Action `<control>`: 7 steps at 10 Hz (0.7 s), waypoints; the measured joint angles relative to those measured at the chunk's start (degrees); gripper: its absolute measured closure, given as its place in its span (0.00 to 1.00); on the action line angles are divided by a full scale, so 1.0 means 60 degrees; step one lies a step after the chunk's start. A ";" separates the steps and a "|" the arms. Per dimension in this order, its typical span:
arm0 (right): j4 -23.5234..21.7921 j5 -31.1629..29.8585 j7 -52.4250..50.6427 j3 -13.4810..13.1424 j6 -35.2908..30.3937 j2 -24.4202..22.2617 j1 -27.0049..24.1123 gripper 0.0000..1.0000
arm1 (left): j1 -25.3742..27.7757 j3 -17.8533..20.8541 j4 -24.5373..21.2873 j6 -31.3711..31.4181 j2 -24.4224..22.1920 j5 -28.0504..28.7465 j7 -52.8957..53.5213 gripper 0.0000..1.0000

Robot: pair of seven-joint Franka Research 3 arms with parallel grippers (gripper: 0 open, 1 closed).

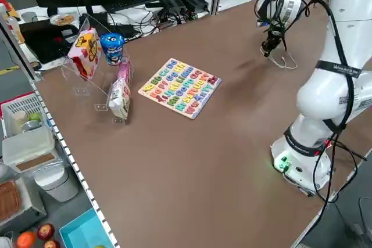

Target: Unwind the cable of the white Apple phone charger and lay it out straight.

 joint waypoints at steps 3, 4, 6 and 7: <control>-0.0001 0.0000 -0.0003 0.0012 0.0000 0.0047 0.0060 0.00 | 0.0039 -0.0111 0.0554 -0.1125 -0.0204 -0.0001 0.0000 0.97; 0.0001 0.0000 -0.0003 0.0016 0.0009 0.0148 0.0148 0.00 | 0.0062 -0.0244 0.0771 -0.1676 -0.0254 -0.0002 0.0000 0.97; 0.0006 0.0000 -0.0001 0.0020 0.0136 0.0435 0.0325 0.00 | 0.0060 -0.0496 0.0984 -0.2591 -0.0471 -0.0002 0.0088 0.97; 0.0013 0.0000 -0.0001 0.0024 0.0176 0.0571 0.0436 0.00 | 0.0056 -0.0593 0.1025 -0.3059 -0.0601 -0.0002 0.0259 0.97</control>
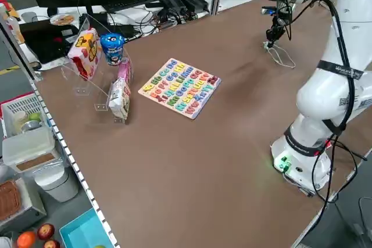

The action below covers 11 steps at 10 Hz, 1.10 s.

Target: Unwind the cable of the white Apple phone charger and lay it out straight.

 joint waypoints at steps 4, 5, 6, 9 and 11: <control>0.0069 0.0003 0.0000 -0.0008 0.0051 0.0136 0.0262 0.00 | 0.0007 -0.0050 0.0195 -0.1121 -0.0165 0.0000 0.1111 0.97; 0.0088 0.0004 0.0000 -0.0021 0.0050 0.0136 0.0259 0.00 | 0.0014 -0.0050 0.0434 -0.1689 -0.0227 0.0000 0.1553 0.97; 0.0096 0.0004 0.0000 -0.0034 0.0050 0.0136 0.0256 0.00 | 0.0048 -0.0050 0.0708 -0.2237 -0.0311 -0.0008 0.1892 0.97; 0.0099 0.0004 0.0000 -0.0044 0.0050 0.0137 0.0254 0.00 | 0.0122 -0.0297 0.0848 -0.2622 -0.0507 -0.0210 0.2061 0.97; 0.0103 0.0007 -0.0002 -0.0031 0.0051 0.0152 0.0262 0.00 | 0.0098 -0.0660 0.0790 -0.2656 -0.0913 -0.0762 0.1923 0.97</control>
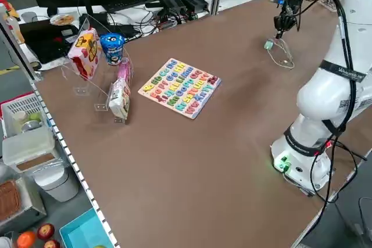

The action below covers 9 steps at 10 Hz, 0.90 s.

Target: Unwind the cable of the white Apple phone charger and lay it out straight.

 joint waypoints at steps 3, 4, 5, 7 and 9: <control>0.0351 0.0051 0.0001 0.0047 0.0052 0.0501 0.0244 0.00 | -0.0019 -0.0987 -0.0112 -0.0004 -0.0490 -0.0299 -0.0933 0.97; 0.0509 0.0117 0.0002 0.0050 0.0099 0.0716 0.0364 0.00 | -0.0026 -0.1377 -0.0127 -0.0003 -0.0547 -0.0405 -0.1288 0.97; 0.0607 0.0176 0.0002 0.0051 0.0166 0.0856 0.0443 0.00 | -0.0030 -0.1727 -0.0133 -0.0004 -0.0649 -0.0540 -0.1552 0.97; 0.0695 0.0331 -0.0004 0.0052 0.0241 0.1014 0.0519 0.00 | -0.0038 -0.2319 -0.0191 -0.0049 -0.0973 -0.0828 -0.1933 0.97; 0.0712 0.0809 -0.0405 0.0053 0.0243 0.1035 0.0524 0.00 | -0.0031 -0.2876 -0.0257 -0.0056 -0.1255 -0.1066 -0.2328 0.97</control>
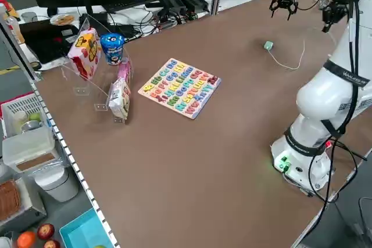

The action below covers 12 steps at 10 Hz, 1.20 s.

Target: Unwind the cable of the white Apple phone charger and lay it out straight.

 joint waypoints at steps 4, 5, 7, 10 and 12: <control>0.0031 0.0179 -0.0306 0.0002 -0.0001 0.0011 0.0002 0.00 | -0.0019 -0.1044 -0.0009 0.0004 -0.0116 -0.0144 -0.0499 0.97; 0.0039 0.0181 -0.0372 0.0008 -0.0001 0.0051 0.0019 0.00 | -0.0021 -0.1198 -0.0020 0.0003 -0.0116 -0.0156 -0.0571 0.97; 0.0196 0.0183 -0.0499 0.0022 0.0007 0.0315 0.0197 0.00 | -0.0045 -0.1345 -0.0092 -0.0027 -0.0117 -0.0203 -0.0620 0.97; 0.0505 0.0183 -0.0976 0.0027 0.0052 0.0795 0.0596 0.00 | -0.0074 -0.1469 -0.0186 -0.0145 -0.0116 -0.0225 -0.0620 0.97; 0.0553 0.0183 -0.1484 0.0030 0.0058 0.0957 0.0790 0.00 | -0.0086 -0.1597 -0.0204 -0.0158 -0.0112 -0.0228 -0.0617 0.97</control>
